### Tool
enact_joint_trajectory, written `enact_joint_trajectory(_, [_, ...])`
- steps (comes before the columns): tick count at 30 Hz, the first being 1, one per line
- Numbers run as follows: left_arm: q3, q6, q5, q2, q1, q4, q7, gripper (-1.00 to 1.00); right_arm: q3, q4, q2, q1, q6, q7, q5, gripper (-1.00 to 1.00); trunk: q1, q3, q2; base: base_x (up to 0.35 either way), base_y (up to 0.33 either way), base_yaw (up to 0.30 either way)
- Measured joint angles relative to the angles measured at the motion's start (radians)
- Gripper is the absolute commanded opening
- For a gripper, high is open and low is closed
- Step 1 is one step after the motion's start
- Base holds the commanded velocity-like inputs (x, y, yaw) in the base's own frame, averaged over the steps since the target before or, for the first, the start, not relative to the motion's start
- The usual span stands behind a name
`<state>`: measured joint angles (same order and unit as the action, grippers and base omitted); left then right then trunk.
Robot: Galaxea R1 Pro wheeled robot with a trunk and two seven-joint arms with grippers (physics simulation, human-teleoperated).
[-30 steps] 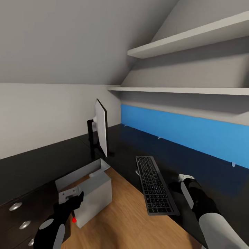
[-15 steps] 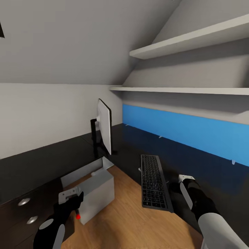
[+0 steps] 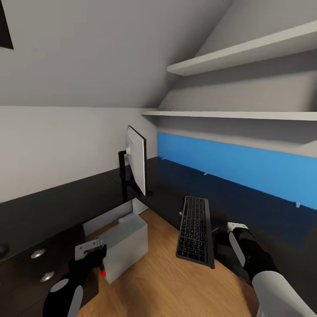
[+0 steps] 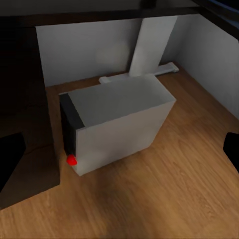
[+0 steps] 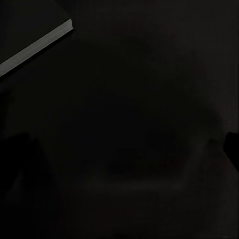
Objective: In the bedroom, organize the workspace by keeping the computer under the desk, ensuring the monitor is on the desk, placing the keyboard on the desk next to the monitor, placing the mouse on the desk next to the keyboard, moving the folder from the swivel chair onto the desk next to the mouse, stacking the notebook on top of the folder with the pen on top of the notebook, and positioning the swivel chair next to the desk.
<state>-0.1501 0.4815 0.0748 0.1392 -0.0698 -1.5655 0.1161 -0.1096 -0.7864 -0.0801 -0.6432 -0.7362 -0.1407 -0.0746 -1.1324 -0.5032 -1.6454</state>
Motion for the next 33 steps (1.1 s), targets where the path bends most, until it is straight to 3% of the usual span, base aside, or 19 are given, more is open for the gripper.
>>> enact_joint_trajectory(10, [0.000, 0.000, 0.000, 0.000, 0.000, 0.002, 0.000, 1.00, -0.002, 0.001, 0.000, 0.000, 0.002, 0.002, -0.004, 1.00, 0.000, 0.000, 0.000, -0.010, 0.034, 0.000])
enact_joint_trajectory(25, [0.002, 0.000, -0.001, 0.001, 0.000, 0.002, 0.000, 1.00, -0.020, -0.094, -0.007, 0.001, 0.002, 0.003, -0.018, 1.00, 0.057, 0.047, 0.105, 0.000, 0.000, 0.000])
enact_joint_trajectory(27, [0.002, 0.000, -0.001, 0.001, 0.000, 0.002, 0.000, 1.00, -0.022, -0.137, -0.006, 0.003, 0.002, 0.004, -0.018, 1.00, 0.065, 0.053, 0.119, 0.000, 0.000, 0.000])
enact_joint_trajectory(28, [0.002, 0.000, -0.002, 0.001, 0.000, 0.002, 0.000, 1.00, -0.022, -0.274, 0.001, 0.050, 0.001, 0.005, -0.019, 1.00, 0.065, 0.053, 0.119, 0.000, 0.000, 0.000])
enact_joint_trajectory(29, [0.002, -0.001, -0.002, 0.001, 0.000, 0.002, 0.000, 1.00, -0.022, -0.326, 0.003, 0.078, 0.001, 0.006, -0.020, 1.00, 0.065, 0.053, 0.119, 0.000, 0.000, 0.000])
enact_joint_trajectory(33, [0.002, -0.002, -0.003, 0.001, 0.000, 0.002, 0.000, 1.00, -0.021, -0.439, 0.039, 0.134, -0.004, 0.006, -0.022, 1.00, 0.065, 0.053, 0.119, -0.035, 0.052, 0.000])
